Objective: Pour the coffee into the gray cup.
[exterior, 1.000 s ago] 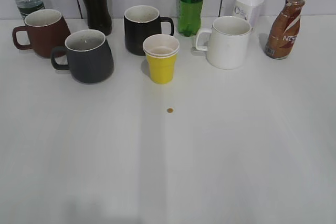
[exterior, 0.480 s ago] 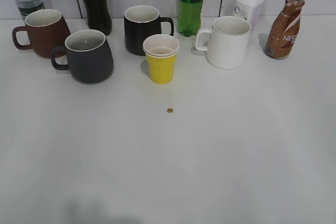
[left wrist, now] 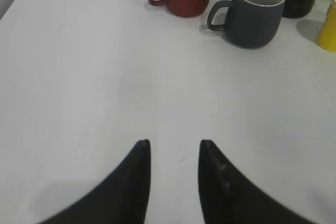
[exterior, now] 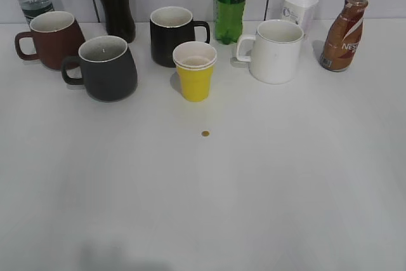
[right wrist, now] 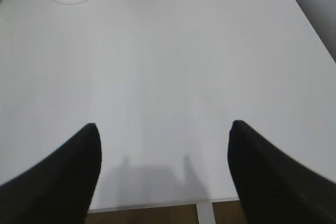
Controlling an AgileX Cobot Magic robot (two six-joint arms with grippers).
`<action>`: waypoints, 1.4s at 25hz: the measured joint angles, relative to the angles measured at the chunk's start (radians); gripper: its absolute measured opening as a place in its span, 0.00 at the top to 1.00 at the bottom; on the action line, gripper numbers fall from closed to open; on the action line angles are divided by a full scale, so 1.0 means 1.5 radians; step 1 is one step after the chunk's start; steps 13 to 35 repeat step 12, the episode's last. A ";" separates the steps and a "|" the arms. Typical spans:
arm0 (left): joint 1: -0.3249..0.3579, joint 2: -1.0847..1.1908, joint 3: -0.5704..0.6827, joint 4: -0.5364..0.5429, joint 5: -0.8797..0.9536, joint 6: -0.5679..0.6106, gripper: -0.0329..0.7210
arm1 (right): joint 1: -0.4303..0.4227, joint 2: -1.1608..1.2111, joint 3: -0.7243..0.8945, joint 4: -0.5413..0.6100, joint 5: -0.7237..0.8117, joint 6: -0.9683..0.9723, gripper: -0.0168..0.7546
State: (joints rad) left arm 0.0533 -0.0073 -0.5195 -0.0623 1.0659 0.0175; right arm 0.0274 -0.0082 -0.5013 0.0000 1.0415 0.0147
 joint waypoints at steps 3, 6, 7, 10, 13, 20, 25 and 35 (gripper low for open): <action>0.000 0.000 0.000 0.000 0.000 0.000 0.64 | 0.000 0.000 0.000 0.000 0.000 0.000 0.22; 0.000 0.000 0.000 0.000 0.000 0.000 0.64 | 0.000 0.000 0.000 0.000 0.000 0.000 0.22; 0.000 0.000 0.000 0.000 0.000 0.000 0.64 | 0.000 0.000 0.000 0.000 0.000 0.000 0.22; 0.000 0.000 0.000 0.000 0.000 0.000 0.64 | 0.000 0.000 0.000 0.000 0.000 0.000 0.22; 0.000 0.000 0.000 0.000 0.000 0.000 0.64 | 0.000 0.000 0.000 0.000 0.000 0.000 0.22; 0.000 0.000 0.000 0.000 0.000 0.000 0.64 | 0.000 0.000 0.000 0.000 0.000 0.000 0.22; 0.000 0.000 0.000 0.000 0.000 0.000 0.64 | 0.000 0.000 0.000 0.000 0.000 0.000 0.22; 0.000 0.000 0.000 0.000 0.000 0.000 0.64 | 0.000 0.000 0.000 0.000 0.000 0.000 0.22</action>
